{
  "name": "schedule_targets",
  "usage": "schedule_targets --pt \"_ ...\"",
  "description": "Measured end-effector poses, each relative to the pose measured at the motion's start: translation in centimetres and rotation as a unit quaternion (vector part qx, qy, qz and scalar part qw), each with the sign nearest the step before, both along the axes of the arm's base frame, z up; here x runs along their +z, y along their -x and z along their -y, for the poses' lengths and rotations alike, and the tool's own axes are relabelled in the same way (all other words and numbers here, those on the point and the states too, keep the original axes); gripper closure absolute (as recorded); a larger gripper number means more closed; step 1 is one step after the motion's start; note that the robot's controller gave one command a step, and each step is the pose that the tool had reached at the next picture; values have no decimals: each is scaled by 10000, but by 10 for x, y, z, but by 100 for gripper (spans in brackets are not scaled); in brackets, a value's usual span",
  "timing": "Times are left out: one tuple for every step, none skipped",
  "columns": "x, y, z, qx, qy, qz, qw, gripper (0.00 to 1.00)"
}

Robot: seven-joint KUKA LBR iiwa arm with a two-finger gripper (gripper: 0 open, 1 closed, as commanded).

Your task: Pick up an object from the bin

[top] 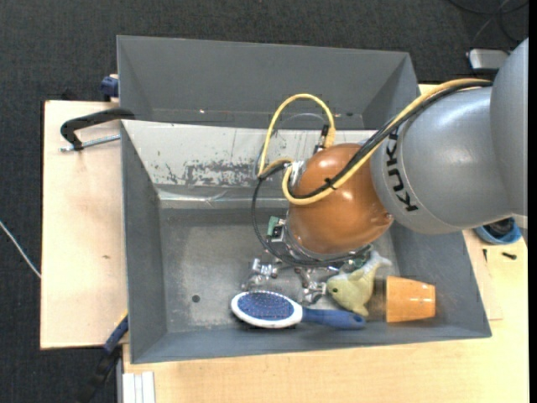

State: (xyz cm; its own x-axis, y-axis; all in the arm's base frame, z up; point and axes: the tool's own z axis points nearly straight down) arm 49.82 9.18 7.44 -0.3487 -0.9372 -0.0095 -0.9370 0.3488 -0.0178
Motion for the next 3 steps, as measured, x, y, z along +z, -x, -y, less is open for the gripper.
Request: schedule_targets --pt "47 4 -25 431 -11 -50 9991 0" --pt "29 -2 -49 603 11 -42 9982 0" --pt "14 -5 -49 2484 7 66 9686 0"
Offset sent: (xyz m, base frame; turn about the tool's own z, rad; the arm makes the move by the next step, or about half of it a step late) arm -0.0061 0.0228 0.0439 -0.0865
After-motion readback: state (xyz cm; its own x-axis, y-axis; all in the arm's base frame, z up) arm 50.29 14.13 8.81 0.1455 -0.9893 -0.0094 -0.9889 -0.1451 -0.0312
